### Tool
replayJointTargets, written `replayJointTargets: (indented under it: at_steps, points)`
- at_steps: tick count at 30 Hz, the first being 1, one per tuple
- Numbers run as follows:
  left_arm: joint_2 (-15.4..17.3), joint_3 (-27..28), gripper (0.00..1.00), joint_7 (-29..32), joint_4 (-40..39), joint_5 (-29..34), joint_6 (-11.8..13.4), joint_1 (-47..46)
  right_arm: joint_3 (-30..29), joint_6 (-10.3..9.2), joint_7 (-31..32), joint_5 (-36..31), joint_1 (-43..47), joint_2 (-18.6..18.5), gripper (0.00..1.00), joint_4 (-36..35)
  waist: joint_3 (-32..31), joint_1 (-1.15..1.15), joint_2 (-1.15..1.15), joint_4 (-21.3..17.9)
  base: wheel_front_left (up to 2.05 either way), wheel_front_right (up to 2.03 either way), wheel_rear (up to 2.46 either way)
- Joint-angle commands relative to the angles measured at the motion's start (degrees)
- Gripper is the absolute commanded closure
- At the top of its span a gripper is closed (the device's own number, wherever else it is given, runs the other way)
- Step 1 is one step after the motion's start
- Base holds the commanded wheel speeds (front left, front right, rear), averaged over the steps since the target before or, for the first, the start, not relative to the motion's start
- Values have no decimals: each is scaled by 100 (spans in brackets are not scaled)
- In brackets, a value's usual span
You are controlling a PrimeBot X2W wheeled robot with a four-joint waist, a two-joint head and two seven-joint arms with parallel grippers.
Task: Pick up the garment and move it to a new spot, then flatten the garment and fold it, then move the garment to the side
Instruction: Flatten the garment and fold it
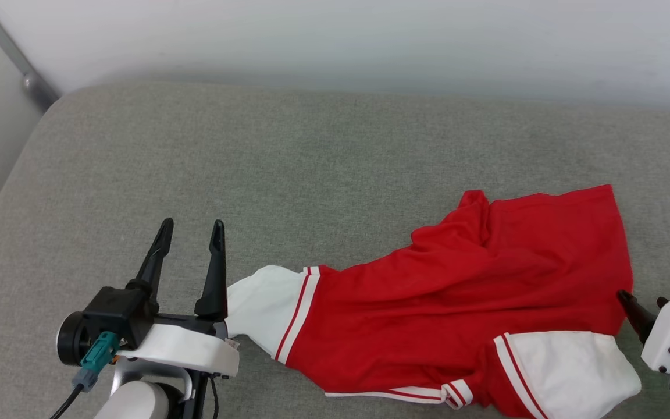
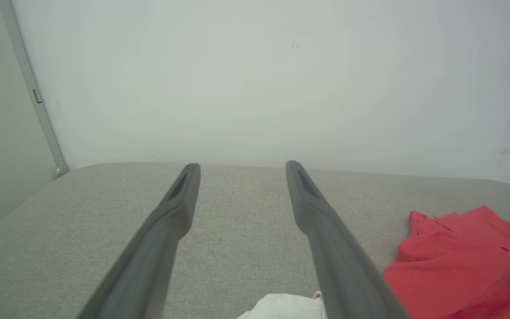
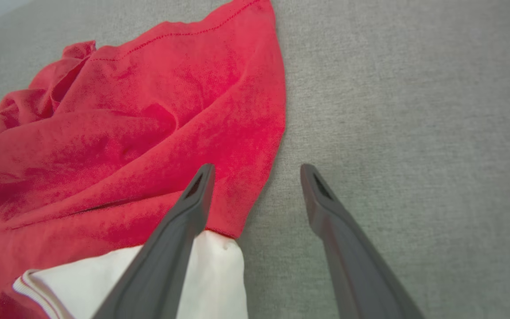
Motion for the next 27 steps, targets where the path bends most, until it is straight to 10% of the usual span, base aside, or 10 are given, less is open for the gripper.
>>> replayJointTargets:
  at_steps: [1,11,12,13,14,27]
  points:
    - [-30,-27,0,-31,-26,57,-24,-84,21,-2,172,6,-175,-75,0,67,179,0,0,168,0,0,0]
    - [-174,-103,0,-87,199,124,-252,-423,-3,-2,2000,-129,-954,-72,0,1046,597,0,0,486,0,0,0]
    - [-192,-97,0,-91,225,126,-274,-440,10,-1,2091,-121,-960,-21,12,1089,612,0,0,494,0,0,0]
    - [-206,-92,0,-98,245,131,-284,-459,27,0,2122,-132,-988,-3,84,1094,627,0,0,501,0,0,0]
    - [-219,-86,0,-99,261,134,-293,-475,57,0,2140,-124,-1020,16,100,1074,640,0,0,504,0,0,0]
    - [-356,-68,0,-128,412,220,-452,-618,1893,-2,756,130,-2704,-65,100,723,791,0,0,442,0,0,0]
